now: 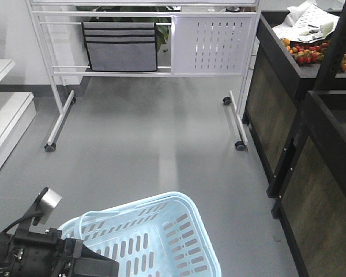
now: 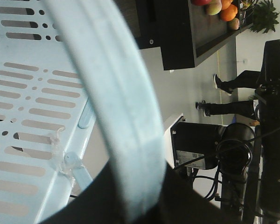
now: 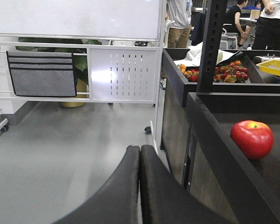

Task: Place coke in basket with both arms
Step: 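Turn the base away from the shelf carrying the basket in the left gripper, then drive the base past the whiteboard stand holding the basket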

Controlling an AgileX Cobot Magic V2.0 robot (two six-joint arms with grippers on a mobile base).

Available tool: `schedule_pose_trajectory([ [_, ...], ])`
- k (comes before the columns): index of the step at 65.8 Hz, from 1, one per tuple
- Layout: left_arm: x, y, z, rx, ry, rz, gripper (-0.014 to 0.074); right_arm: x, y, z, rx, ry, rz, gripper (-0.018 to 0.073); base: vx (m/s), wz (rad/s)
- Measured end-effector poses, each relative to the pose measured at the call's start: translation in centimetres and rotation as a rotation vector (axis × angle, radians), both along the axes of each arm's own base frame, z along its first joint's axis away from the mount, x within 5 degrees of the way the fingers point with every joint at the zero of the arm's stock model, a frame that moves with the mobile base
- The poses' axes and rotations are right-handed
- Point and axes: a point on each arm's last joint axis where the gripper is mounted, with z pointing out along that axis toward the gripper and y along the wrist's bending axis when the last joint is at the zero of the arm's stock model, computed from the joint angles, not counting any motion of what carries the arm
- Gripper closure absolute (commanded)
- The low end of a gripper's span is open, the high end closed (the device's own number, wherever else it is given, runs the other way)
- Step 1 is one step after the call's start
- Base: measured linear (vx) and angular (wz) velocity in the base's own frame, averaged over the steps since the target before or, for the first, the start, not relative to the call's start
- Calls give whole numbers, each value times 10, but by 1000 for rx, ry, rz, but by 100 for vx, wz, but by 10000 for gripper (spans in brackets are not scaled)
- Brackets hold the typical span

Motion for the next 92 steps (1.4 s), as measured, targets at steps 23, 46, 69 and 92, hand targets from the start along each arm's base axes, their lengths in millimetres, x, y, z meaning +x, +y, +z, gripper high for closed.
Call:
schedule_pose_trajectory([
  [23,0,0,0,1,0,1,603,0,0,0,0,0,0,569,24,2],
  [46,0,0,0,1,0,1,603,0,0,0,0,0,0,569,25,-3],
  [69,0,0,0,1,0,1,603,0,0,0,0,0,0,569,26,-6],
  [92,0,0,0,1,0,1,603,0,0,0,0,0,0,569,29,2],
])
